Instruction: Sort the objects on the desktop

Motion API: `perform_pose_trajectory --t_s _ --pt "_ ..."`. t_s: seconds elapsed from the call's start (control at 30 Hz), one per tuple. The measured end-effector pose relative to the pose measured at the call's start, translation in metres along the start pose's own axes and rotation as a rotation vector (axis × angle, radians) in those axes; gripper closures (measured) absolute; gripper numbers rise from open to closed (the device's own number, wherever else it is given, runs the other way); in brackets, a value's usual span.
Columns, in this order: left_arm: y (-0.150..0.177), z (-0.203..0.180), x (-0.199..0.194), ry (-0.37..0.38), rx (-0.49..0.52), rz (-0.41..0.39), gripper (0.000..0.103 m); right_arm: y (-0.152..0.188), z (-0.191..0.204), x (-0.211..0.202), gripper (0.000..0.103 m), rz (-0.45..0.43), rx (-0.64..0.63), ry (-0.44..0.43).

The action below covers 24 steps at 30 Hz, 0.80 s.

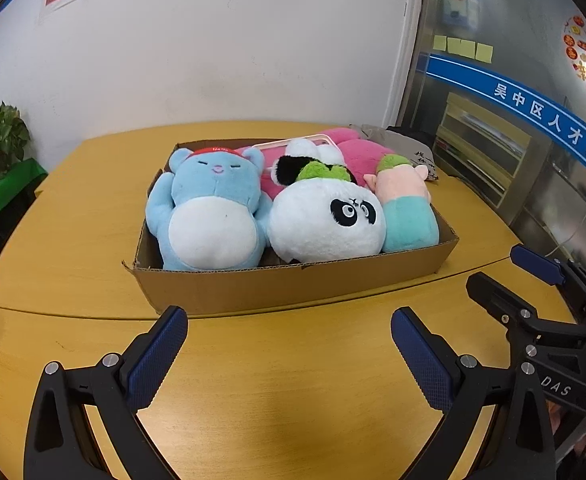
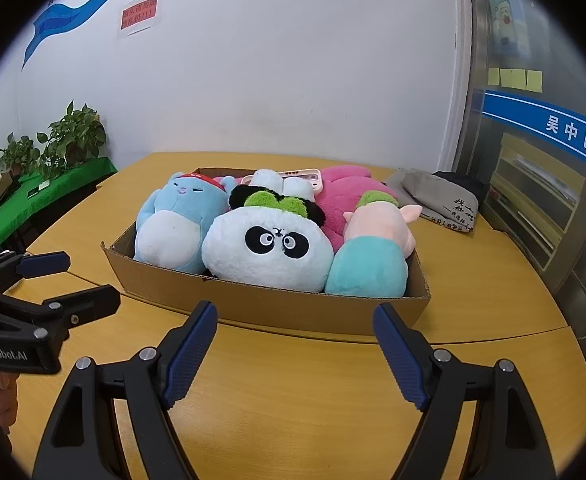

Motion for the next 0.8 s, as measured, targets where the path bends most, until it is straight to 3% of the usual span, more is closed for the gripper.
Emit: perform_pose_trajectory --t_s 0.23,0.3,0.4,0.47,0.57,0.67,0.73,0.8 --pt "0.024 0.038 -0.020 0.042 -0.042 0.007 0.000 0.017 -0.001 0.007 0.023 -0.019 -0.052 -0.035" --pt "0.031 0.049 -0.026 0.053 -0.054 0.009 0.000 0.029 -0.017 0.011 0.023 -0.005 -0.081 -0.125" --pt "0.057 0.100 -0.007 0.024 -0.019 0.061 0.000 0.058 -0.056 0.024 0.023 0.042 -0.111 -0.233" --pt "0.076 0.137 0.001 -0.009 -0.009 0.094 0.000 0.081 -0.092 0.043 0.023 0.087 -0.131 -0.260" --pt "0.097 0.177 0.013 -0.053 -0.007 0.137 0.000 0.114 -0.149 0.076 0.023 0.198 -0.146 -0.253" --pt "0.114 0.197 0.026 -0.059 0.010 0.174 0.000 0.143 -0.206 0.100 0.023 0.282 -0.109 -0.183" --pt "0.119 0.203 0.024 -0.026 0.010 0.164 0.000 0.155 -0.227 0.106 0.020 0.299 -0.099 -0.168" --pt "0.123 0.208 0.023 -0.024 0.014 0.166 0.000 0.158 -0.237 0.100 0.019 0.262 -0.124 -0.221"
Point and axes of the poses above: each gripper's, at about its wrist camera, not at the fingertips, and x roughly the way its jaws point, z to its left, y to its underside, the point moved 3 cm from there along x, roughly the way its jaws point, and after that the axes turned 5 degrees about -x, right-handed, at the moved point
